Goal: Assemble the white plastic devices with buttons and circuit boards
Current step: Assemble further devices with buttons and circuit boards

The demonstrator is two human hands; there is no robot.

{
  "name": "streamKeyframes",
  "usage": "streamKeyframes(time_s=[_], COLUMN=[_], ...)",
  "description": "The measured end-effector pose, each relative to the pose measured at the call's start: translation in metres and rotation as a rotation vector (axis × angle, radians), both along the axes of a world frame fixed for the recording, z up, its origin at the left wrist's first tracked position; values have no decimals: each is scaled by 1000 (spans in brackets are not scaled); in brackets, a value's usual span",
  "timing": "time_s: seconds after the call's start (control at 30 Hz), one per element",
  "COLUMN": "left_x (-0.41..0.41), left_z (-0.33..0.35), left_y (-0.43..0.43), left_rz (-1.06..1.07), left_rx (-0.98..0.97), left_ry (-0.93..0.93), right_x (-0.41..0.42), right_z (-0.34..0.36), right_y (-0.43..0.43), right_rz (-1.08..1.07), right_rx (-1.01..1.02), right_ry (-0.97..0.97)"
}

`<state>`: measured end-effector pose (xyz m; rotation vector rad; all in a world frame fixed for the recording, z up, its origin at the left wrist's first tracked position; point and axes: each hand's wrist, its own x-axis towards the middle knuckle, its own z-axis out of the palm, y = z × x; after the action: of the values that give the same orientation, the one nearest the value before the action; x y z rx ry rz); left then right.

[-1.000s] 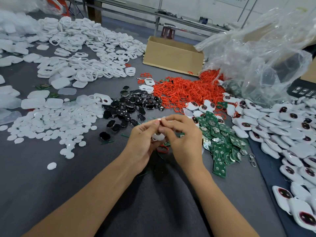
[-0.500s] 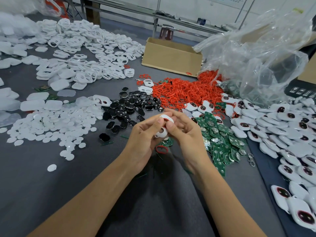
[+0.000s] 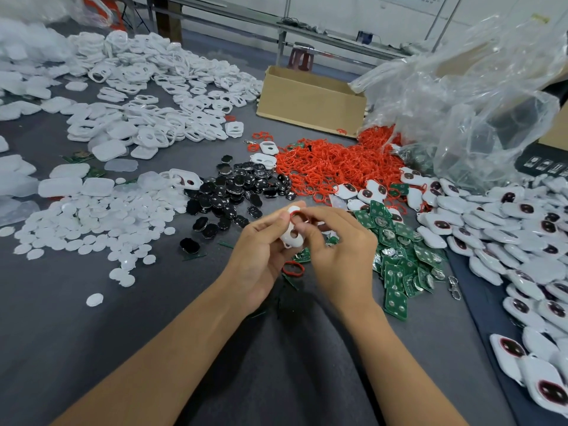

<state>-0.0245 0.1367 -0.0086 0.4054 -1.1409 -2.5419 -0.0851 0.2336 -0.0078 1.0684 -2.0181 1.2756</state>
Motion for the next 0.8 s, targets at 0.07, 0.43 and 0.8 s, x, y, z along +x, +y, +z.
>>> streamKeyframes(time_s=[0.07, 0.43, 0.8], left_x=[0, -1, 0], left_z=[0, -6, -12], left_y=[0, -2, -7], left_rz=[-7, 1, -12], left_rx=[6, 17, 6], left_ry=[1, 38, 69], right_x=[1, 6, 0], right_z=[-1, -8, -8], right_y=[-1, -8, -6], right_rz=[-29, -81, 86], right_rx=[-10, 54, -1], right_ry=[53, 9, -122])
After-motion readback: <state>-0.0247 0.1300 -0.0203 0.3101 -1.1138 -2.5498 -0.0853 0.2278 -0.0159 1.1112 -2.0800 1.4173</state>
